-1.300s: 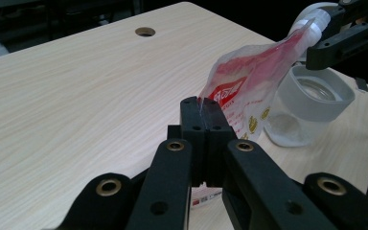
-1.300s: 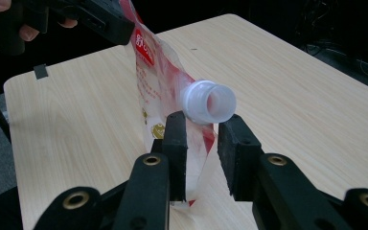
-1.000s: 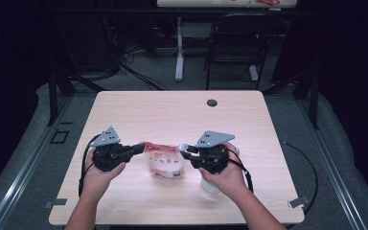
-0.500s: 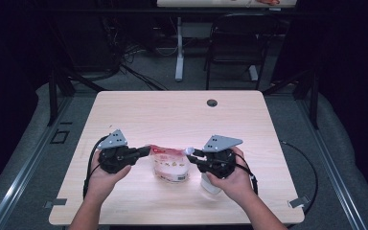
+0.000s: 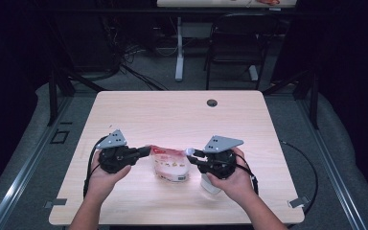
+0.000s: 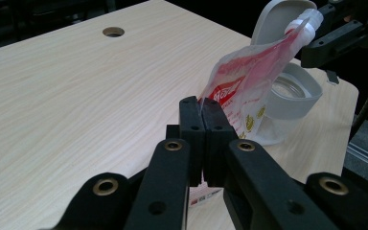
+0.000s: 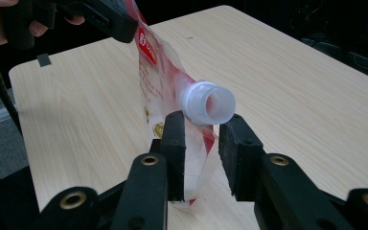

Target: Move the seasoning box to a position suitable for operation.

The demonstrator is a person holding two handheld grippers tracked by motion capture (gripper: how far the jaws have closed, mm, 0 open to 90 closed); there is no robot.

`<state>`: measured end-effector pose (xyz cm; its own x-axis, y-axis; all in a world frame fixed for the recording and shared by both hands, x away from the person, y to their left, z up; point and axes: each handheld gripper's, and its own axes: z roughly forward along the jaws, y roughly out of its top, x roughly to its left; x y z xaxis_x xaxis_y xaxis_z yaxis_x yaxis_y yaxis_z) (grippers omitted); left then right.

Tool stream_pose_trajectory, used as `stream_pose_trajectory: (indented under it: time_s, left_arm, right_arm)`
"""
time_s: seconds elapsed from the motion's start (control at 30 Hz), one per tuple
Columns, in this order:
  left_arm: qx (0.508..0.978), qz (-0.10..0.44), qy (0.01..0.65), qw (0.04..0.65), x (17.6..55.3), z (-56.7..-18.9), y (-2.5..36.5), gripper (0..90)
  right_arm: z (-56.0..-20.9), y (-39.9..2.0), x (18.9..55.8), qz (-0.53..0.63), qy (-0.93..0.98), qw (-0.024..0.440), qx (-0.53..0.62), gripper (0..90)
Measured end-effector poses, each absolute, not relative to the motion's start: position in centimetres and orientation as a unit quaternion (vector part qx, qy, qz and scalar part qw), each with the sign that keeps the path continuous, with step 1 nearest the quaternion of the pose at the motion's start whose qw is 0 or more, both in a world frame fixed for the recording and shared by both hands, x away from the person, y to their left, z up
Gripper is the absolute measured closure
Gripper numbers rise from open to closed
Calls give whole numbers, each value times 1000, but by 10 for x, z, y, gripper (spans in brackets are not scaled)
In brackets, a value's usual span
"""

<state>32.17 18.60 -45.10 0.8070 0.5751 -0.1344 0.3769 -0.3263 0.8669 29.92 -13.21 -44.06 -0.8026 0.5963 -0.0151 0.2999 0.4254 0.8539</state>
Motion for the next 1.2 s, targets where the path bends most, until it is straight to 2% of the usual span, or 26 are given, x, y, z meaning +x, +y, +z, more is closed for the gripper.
stream_pose_trajectory:
  time_s: [0.57, 1.2]
  left_arm:
    - [806, 103, 298, 501, 320, -447, 190, 779]
    - [806, 106, 298, 500, 318, -445, 193, 743]
  right_arm:
    - [-431, -136, 294, 459, 835, 163, 257, 678]
    - [-414, -134, 290, 466, 835, 168, 241, 662]
